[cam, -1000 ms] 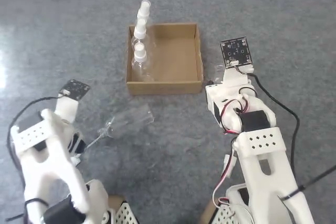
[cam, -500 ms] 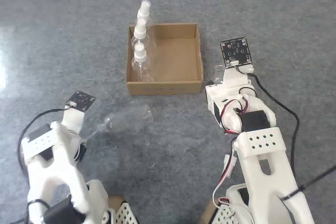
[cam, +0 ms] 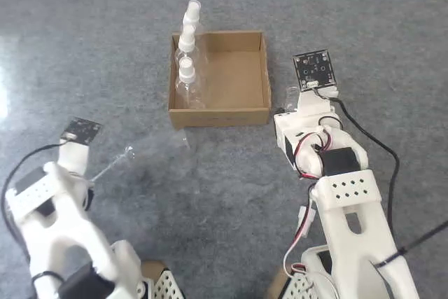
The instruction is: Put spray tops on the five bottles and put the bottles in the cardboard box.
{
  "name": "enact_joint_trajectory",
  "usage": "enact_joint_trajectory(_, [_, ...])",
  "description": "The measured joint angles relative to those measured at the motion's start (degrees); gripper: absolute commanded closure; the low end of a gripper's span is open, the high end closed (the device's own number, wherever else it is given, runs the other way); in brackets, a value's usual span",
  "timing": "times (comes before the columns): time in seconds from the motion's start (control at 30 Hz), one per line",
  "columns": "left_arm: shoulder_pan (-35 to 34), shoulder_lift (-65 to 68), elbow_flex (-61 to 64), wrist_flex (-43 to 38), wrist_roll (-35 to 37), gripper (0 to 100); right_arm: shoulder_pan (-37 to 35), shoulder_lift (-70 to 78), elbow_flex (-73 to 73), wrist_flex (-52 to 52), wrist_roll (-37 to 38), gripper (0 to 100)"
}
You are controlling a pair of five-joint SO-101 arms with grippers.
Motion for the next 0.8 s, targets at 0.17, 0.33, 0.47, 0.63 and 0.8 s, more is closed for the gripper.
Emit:
enact_joint_trajectory(0.17, [-3.25, 0.0, -5.89, 3.96, 0.0, 99, 0.0, 0.0, 0.0, 0.0, 0.0, 83.2])
enact_joint_trajectory(0.33, [-6.95, 0.0, -10.37, 5.98, 0.26, 99, 0.0, 0.0, 0.0, 0.0, 0.0, 83.2])
enact_joint_trajectory(0.47, [-9.67, 0.0, -12.22, 6.07, 0.26, 99, 0.0, 0.0, 0.0, 0.0, 0.0, 83.2])
enact_joint_trajectory(0.63, [-11.52, 0.0, -12.48, 6.07, 0.0, 99, 0.0, 0.0, 0.0, 0.0, 0.0, 83.2])
enact_joint_trajectory(0.8, [-14.07, 0.0, -12.48, 1.76, 3.96, 99, 0.0, 0.0, 0.0, 0.0, 0.0, 83.2])
